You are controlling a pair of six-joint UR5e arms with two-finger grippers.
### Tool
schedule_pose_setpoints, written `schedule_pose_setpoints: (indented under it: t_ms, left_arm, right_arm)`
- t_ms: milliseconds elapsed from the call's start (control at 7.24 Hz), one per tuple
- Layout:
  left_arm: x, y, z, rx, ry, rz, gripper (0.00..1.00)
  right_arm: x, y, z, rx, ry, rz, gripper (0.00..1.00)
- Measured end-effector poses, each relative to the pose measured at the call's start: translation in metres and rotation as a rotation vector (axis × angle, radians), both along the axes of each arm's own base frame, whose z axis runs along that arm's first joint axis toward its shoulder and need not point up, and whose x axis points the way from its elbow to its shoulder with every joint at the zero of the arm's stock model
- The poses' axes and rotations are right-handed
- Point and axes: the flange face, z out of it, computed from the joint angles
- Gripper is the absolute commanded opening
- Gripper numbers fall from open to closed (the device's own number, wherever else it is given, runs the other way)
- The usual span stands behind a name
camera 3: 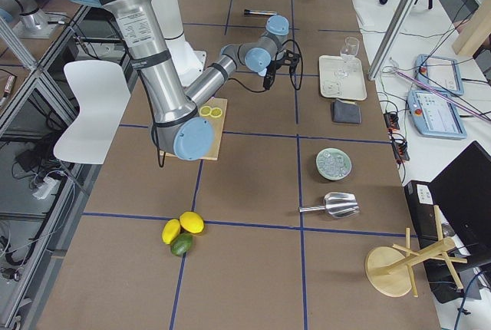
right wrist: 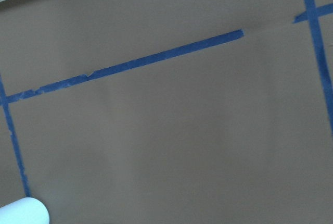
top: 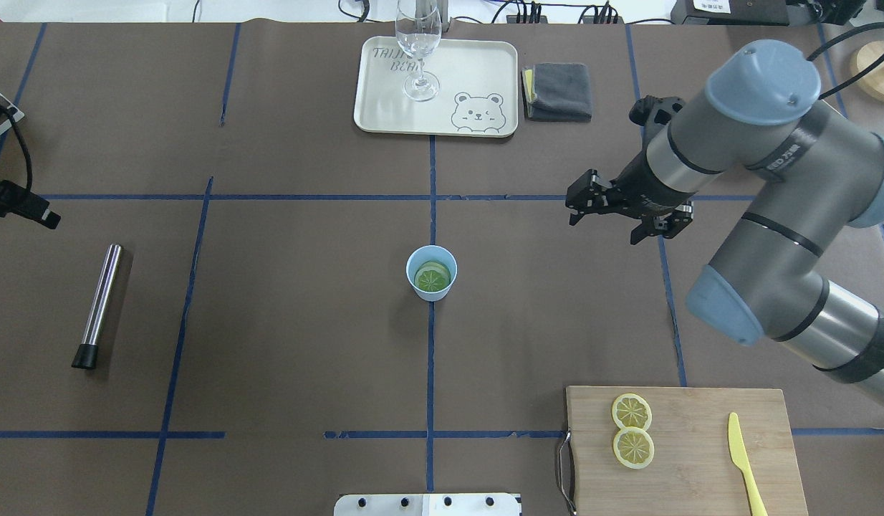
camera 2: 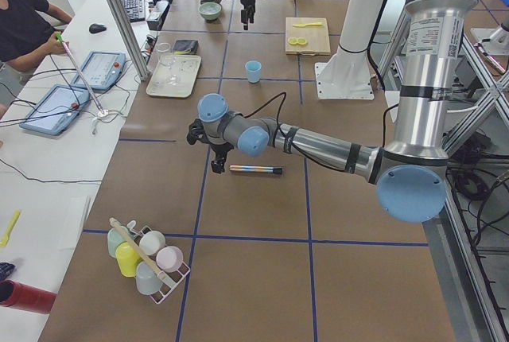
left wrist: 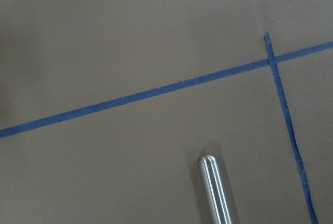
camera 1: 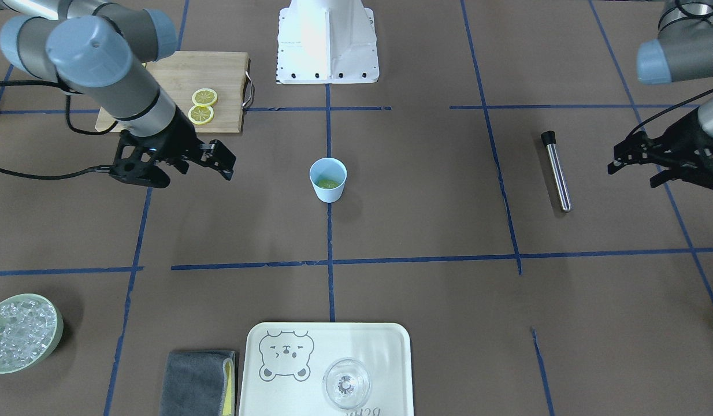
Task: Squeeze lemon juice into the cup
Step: 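Raise the right gripper from the cup while the left gripper reaches for the muddler, then grasp the top of the steel muddler with the left gripper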
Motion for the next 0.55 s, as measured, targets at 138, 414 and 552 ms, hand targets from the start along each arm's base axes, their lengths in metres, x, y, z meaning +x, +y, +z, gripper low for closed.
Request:
schedule_pose_setpoints:
  t_ms: [138,414,552]
  left_arm:
    - [0.031,0.002,0.015,-0.063,-0.029,-0.003,1.00]
    - [0.077,0.002,0.032,-0.129,-0.074,0.000,0.91]
    - [0.085,0.001,0.038,-0.141,-0.085,0.001,0.88]
  right_arm:
    - [0.019,-0.004,0.020,0.015,0.017,-0.010,1.00]
    - [0.043,-0.008,0.049,0.040,0.045,-0.027,1.00]
    - [0.048,-0.008,0.055,0.047,0.051,-0.033,1.00]
